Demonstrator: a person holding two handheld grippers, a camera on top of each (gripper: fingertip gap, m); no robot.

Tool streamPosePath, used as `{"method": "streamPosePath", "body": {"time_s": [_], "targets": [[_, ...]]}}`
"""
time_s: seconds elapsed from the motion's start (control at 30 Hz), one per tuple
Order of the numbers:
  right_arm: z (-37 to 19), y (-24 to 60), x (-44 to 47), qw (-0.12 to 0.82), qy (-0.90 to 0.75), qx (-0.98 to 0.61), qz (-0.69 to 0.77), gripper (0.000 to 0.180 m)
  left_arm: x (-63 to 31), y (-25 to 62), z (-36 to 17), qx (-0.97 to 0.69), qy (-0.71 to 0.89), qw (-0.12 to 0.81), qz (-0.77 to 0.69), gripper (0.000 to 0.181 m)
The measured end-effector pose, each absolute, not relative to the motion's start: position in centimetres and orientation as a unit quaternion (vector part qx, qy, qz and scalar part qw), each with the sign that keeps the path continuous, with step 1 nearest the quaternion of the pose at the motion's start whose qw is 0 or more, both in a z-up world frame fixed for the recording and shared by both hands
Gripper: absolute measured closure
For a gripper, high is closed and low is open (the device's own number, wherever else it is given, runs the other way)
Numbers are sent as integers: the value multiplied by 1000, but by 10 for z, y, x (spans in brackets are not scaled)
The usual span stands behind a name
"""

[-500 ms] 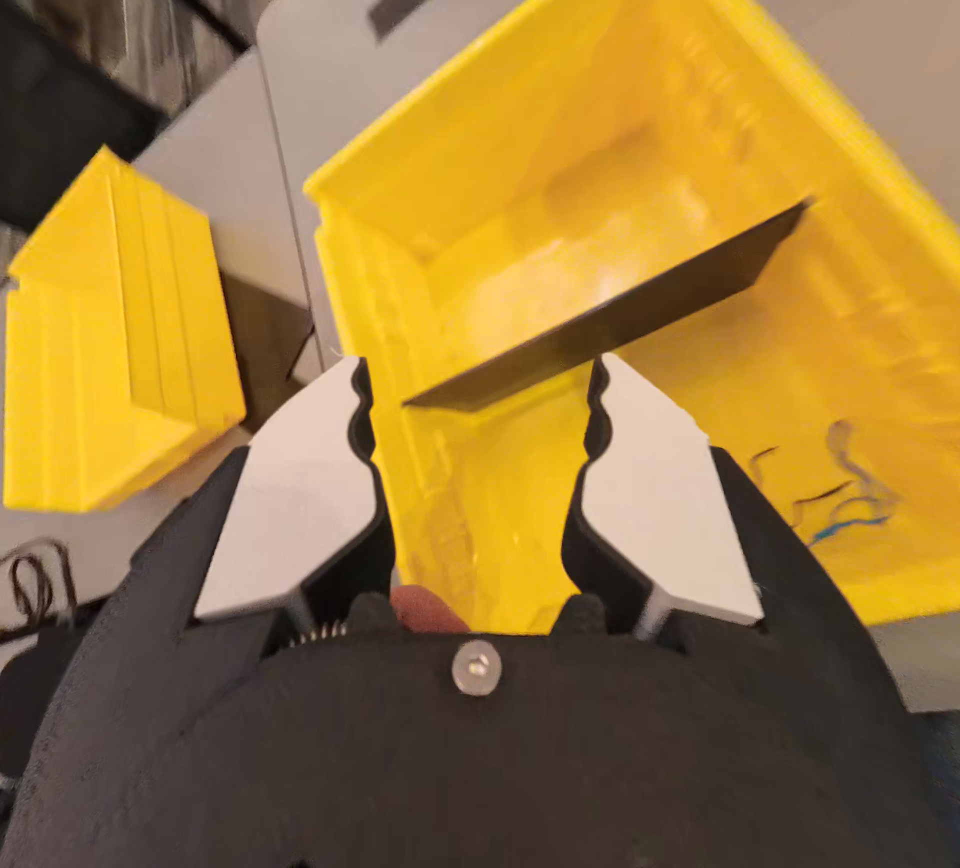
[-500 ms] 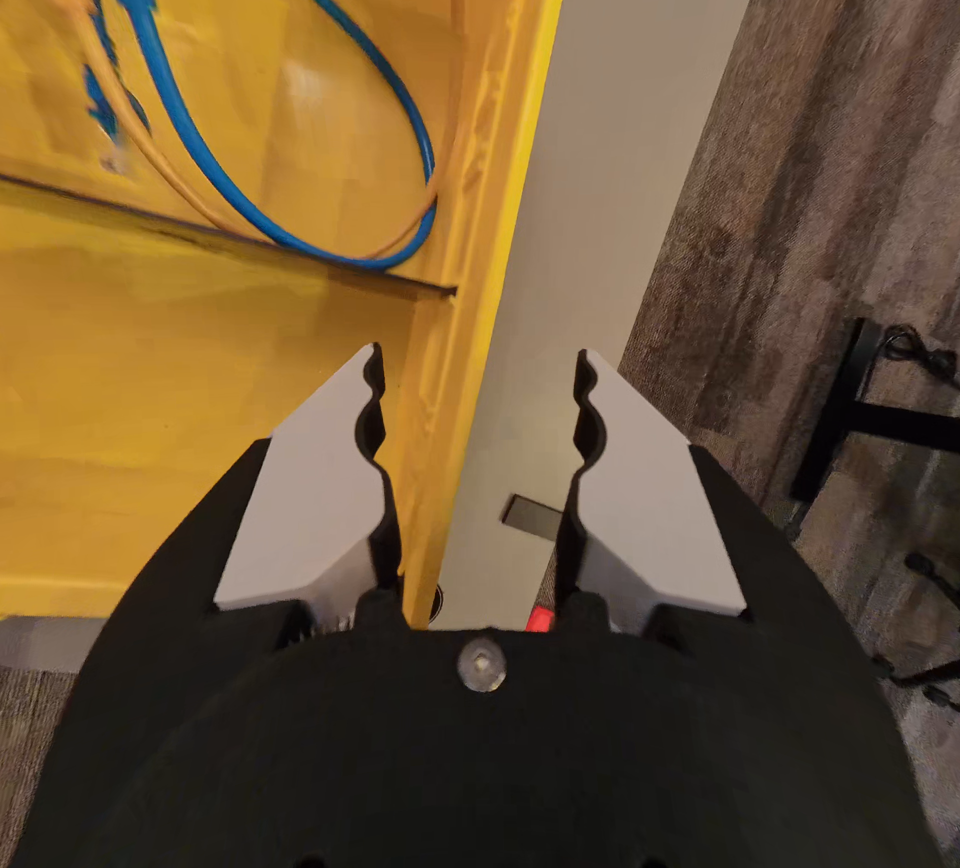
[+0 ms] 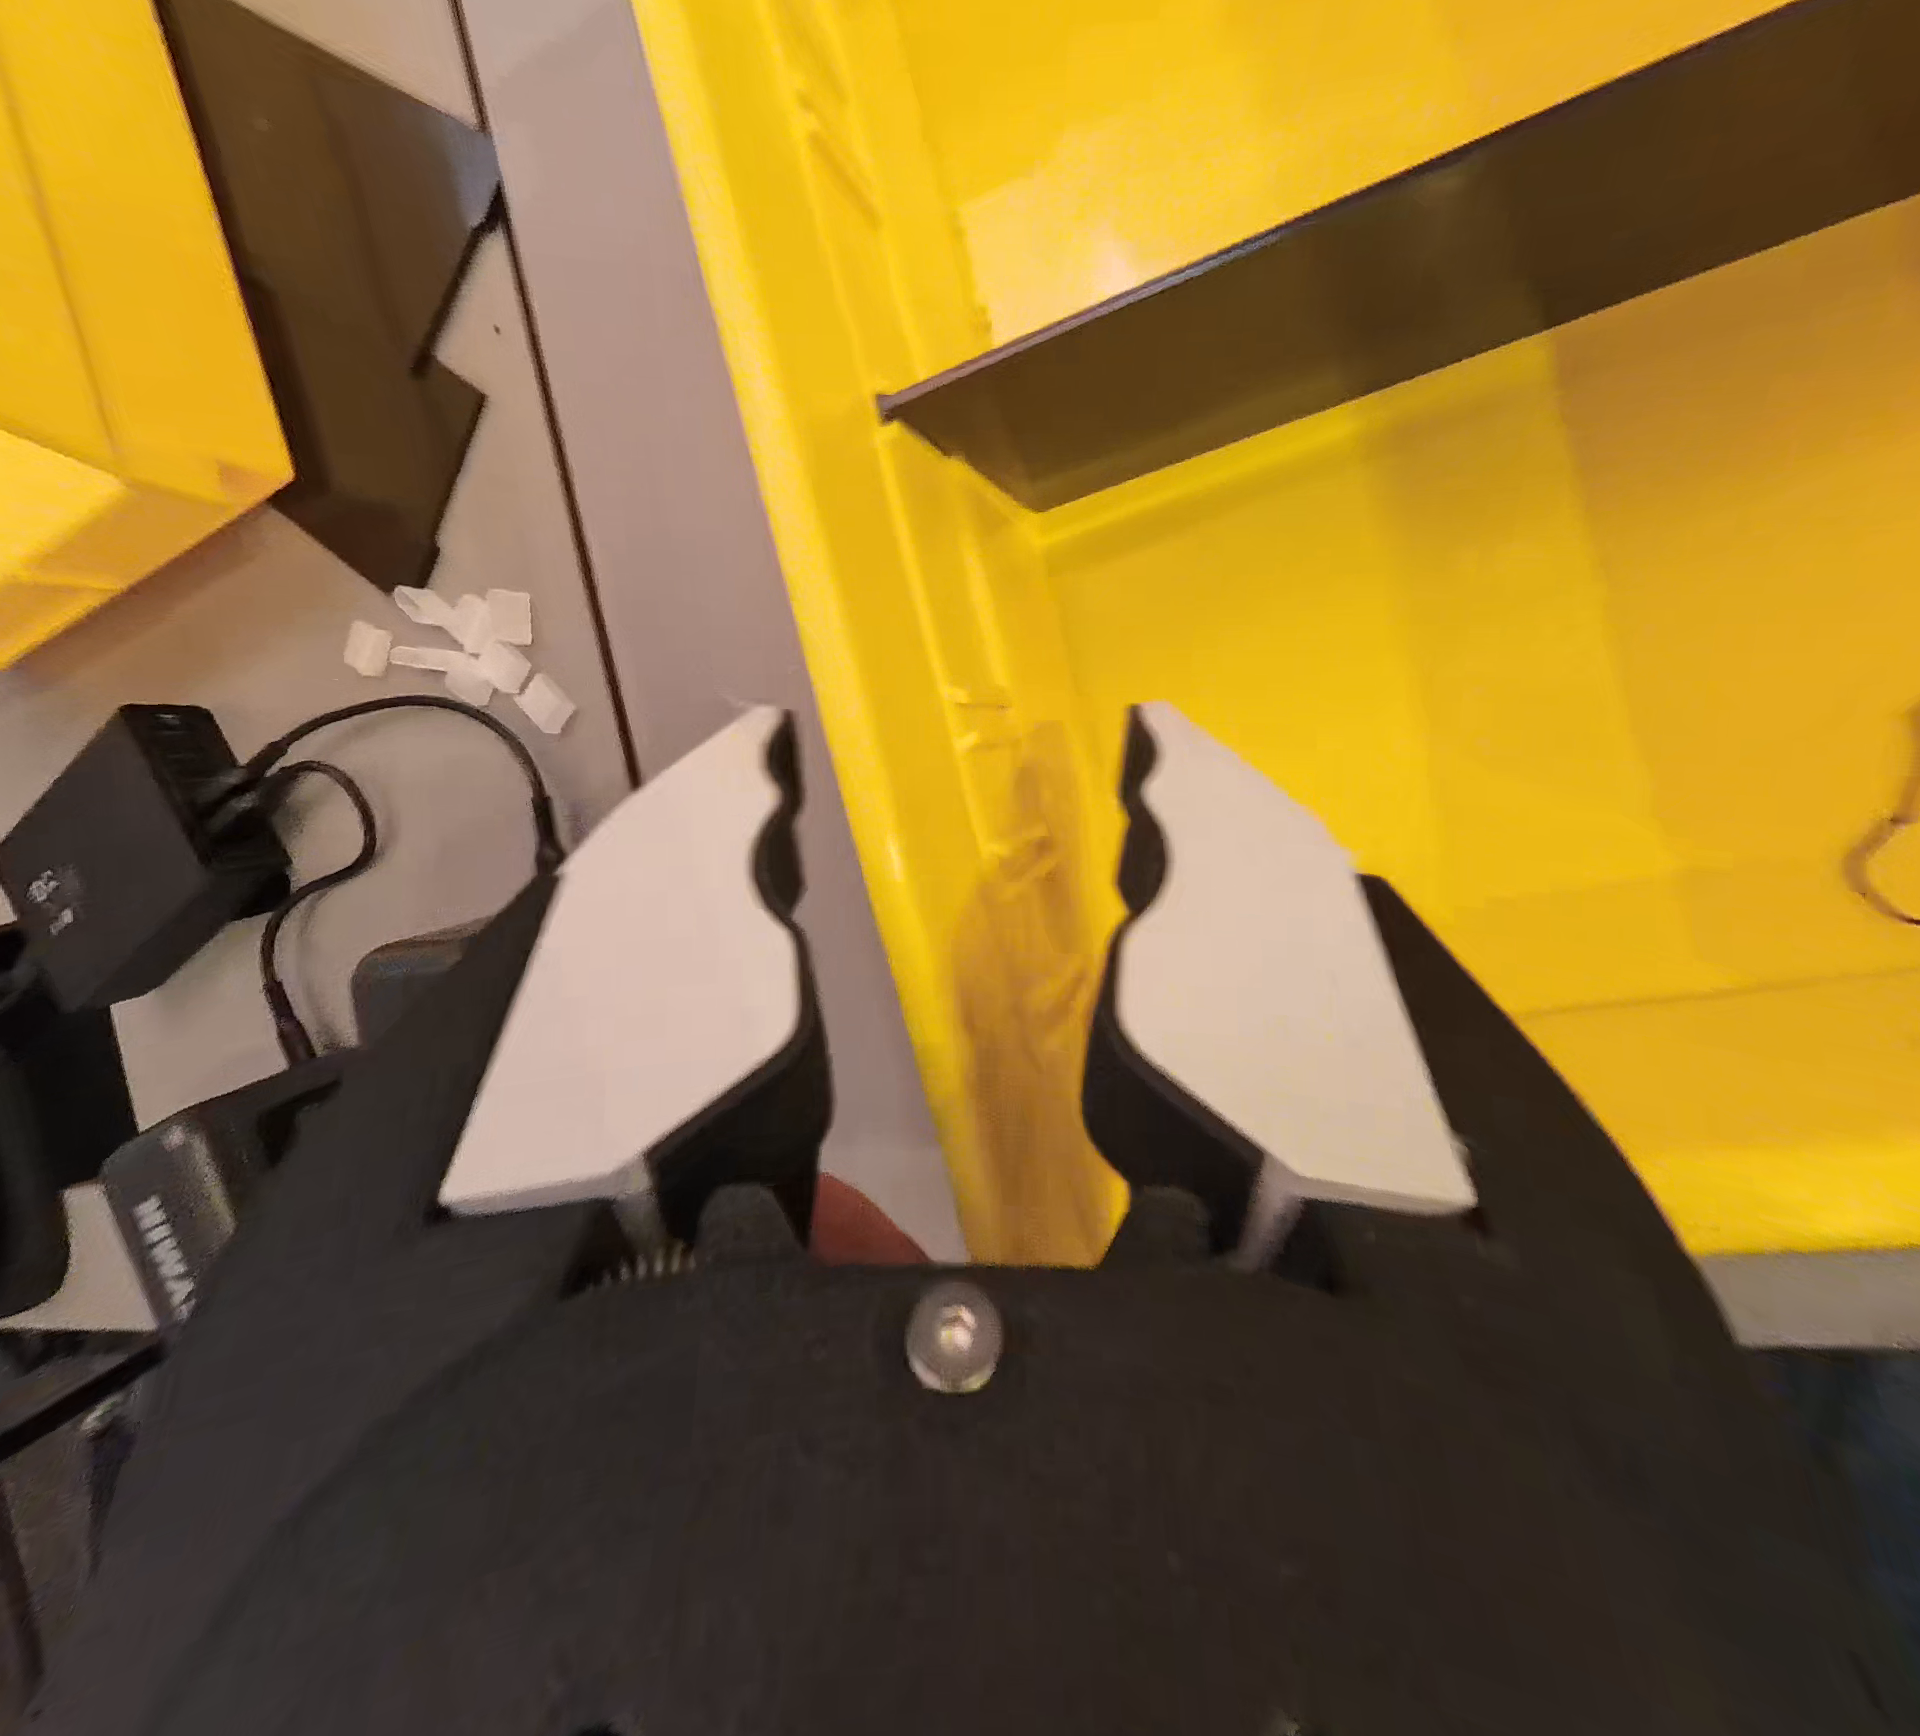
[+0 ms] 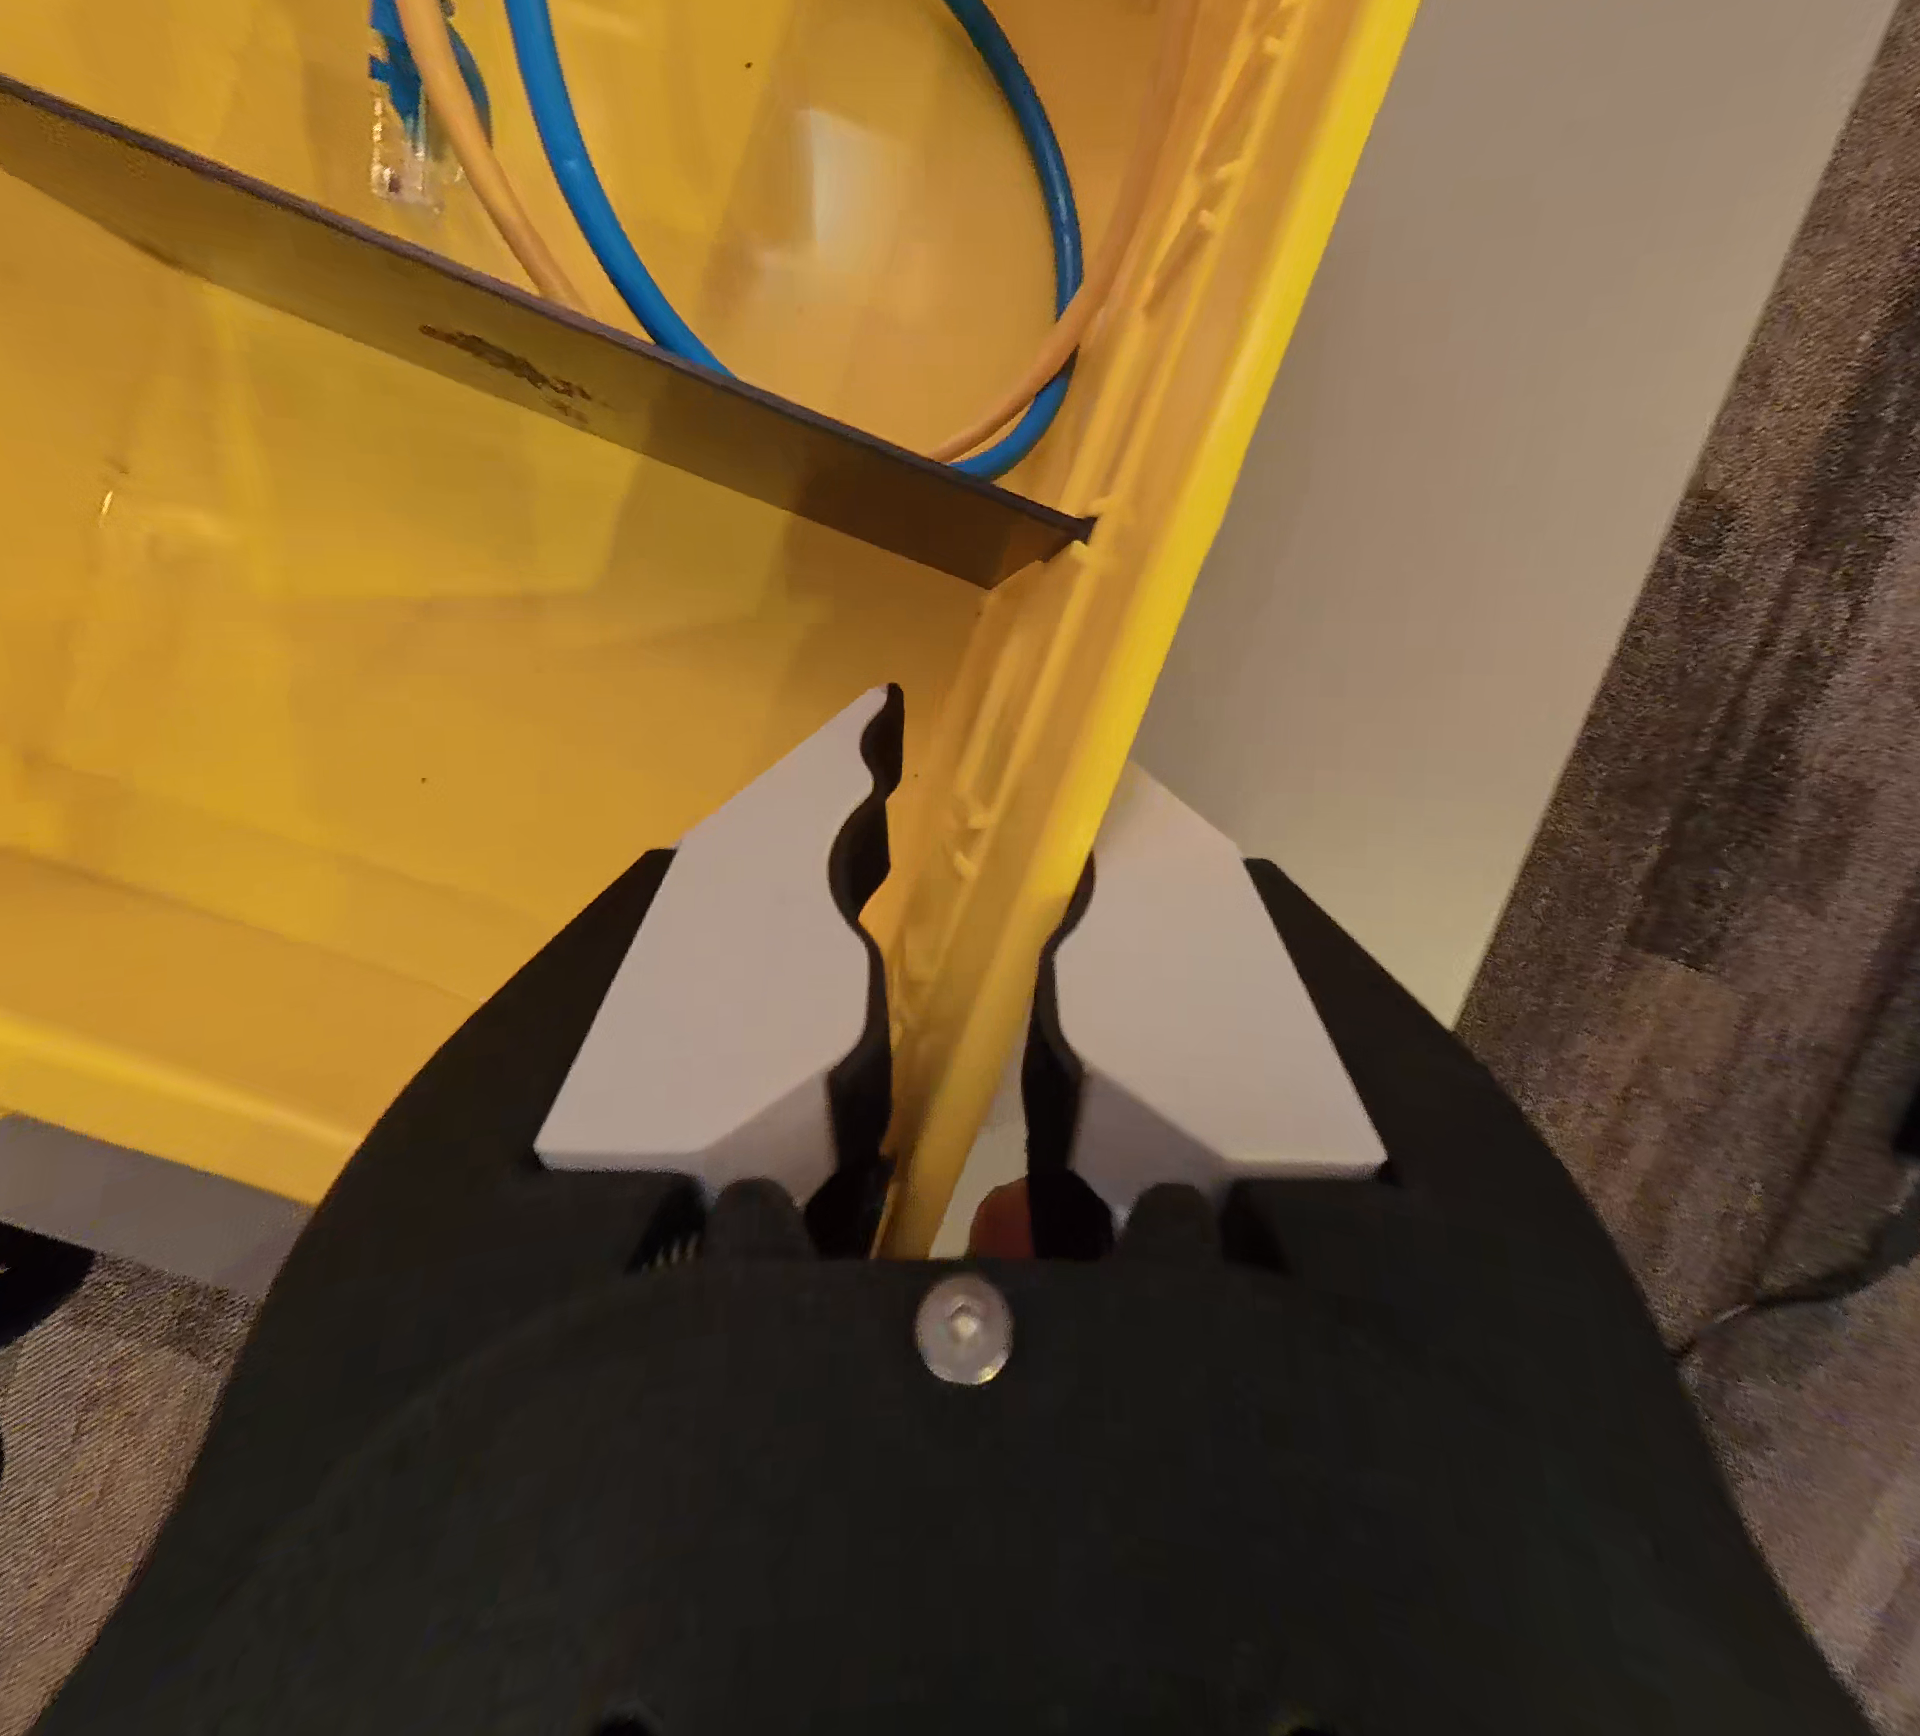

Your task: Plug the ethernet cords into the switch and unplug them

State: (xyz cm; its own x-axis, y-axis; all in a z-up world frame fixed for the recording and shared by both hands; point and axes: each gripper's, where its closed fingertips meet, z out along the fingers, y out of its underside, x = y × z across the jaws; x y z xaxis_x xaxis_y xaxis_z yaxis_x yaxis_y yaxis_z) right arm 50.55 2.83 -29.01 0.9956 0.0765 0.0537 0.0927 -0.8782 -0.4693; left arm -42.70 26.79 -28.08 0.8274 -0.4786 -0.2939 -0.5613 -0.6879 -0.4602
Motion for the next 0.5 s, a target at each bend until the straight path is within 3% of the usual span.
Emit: {"method": "streamPosePath", "body": {"time_s": [0.17, 0.5], "targets": [[-289, 31, 466, 271, -43, -961, 14, 148, -414, 269, -285, -924, 244, 289, -51, 175], [-286, 55, 372, 312, -69, -947, 21, 145, -405, 270, -257, -901, 223, 365, -63, 176]]}}
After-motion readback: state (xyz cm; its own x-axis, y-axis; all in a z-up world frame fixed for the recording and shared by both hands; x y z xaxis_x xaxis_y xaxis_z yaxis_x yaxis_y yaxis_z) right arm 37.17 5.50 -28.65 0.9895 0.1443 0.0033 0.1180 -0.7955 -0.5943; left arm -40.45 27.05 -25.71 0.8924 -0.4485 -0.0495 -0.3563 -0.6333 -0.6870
